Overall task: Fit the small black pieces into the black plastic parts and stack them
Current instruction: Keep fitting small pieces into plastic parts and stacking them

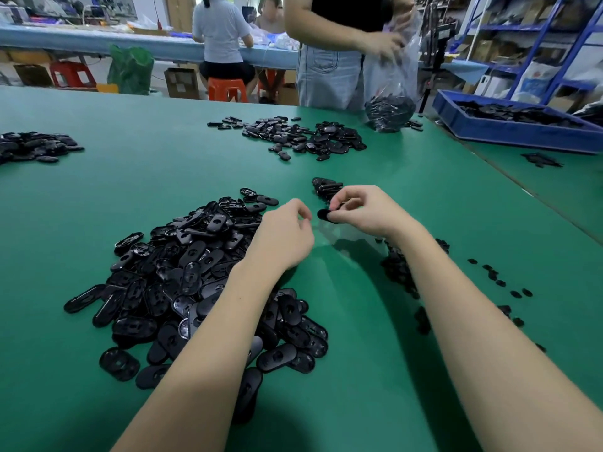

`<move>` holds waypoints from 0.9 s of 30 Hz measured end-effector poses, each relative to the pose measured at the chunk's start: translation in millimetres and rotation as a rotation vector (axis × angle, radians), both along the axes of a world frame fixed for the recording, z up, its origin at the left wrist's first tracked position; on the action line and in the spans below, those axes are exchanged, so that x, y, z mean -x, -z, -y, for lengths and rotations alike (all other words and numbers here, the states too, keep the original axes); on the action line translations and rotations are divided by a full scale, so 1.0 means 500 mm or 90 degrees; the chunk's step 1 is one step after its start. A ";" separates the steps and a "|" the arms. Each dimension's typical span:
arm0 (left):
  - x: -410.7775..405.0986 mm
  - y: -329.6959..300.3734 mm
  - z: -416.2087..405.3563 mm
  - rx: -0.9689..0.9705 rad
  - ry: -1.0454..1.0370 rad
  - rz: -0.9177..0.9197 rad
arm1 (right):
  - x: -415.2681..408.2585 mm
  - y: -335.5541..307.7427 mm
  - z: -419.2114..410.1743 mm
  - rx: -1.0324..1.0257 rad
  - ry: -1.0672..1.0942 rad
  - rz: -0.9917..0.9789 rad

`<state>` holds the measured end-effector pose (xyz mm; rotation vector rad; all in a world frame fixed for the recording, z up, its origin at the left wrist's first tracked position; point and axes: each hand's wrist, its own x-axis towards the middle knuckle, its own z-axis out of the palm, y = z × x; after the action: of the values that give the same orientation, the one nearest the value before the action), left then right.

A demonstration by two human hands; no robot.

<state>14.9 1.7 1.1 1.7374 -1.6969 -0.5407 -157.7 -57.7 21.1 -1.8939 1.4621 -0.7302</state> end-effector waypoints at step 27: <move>0.039 -0.018 -0.028 -0.018 0.046 -0.078 | 0.131 0.005 -0.049 0.021 0.146 -0.315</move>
<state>-4.4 15.8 10.3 1.6334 -1.6778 -0.6930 -223.1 -33.0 18.7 -2.0470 2.0053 -0.3957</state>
